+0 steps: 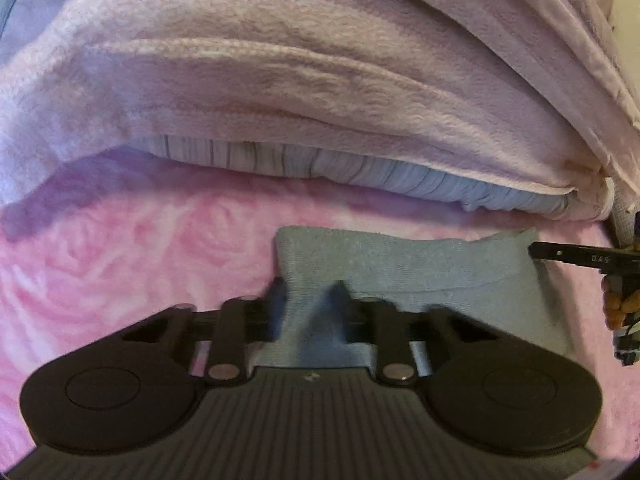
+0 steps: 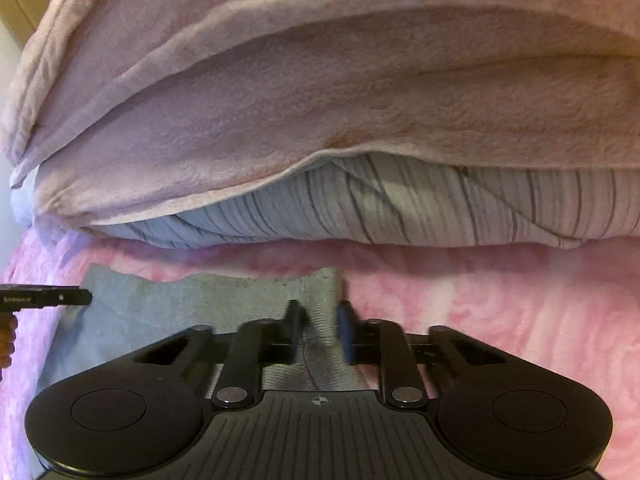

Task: Organize objects
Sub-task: 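Grasp the waistband with both grippers and fold it toward the hem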

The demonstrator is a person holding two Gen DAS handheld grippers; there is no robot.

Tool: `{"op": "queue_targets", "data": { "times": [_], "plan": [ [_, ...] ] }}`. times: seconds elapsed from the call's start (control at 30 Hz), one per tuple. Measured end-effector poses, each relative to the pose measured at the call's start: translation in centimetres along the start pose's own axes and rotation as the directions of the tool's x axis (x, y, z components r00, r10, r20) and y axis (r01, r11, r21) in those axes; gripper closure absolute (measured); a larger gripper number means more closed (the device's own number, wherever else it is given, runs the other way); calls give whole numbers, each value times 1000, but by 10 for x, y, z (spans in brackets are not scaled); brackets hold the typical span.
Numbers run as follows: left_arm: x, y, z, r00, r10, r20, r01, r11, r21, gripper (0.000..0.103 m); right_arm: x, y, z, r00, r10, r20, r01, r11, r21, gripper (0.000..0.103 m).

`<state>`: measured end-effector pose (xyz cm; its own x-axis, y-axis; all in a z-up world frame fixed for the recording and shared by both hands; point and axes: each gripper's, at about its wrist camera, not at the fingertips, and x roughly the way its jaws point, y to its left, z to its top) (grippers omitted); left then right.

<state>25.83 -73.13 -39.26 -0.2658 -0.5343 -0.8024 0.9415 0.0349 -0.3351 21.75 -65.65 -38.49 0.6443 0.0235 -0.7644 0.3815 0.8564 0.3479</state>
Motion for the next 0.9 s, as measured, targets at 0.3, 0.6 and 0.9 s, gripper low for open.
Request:
{"op": "queue_targets", "data": {
  "times": [0.3, 0.6, 0.9],
  "plan": [
    [-71, -16, -29, 979, -91, 184, 77, 993, 84, 100, -99, 35, -23, 974, 86, 209, -61, 990, -124, 97],
    [-205, -52, -184, 963, -123, 241, 107, 991, 78, 95, -241, 108, -192, 989, 54, 138, -6, 945, -326, 95],
    [-221, -43, -332, 998, -66, 8, 65, 960, -272, 74, -235, 86, -301, 986, -41, -160, 81, 964, 253, 61]
  ]
}}
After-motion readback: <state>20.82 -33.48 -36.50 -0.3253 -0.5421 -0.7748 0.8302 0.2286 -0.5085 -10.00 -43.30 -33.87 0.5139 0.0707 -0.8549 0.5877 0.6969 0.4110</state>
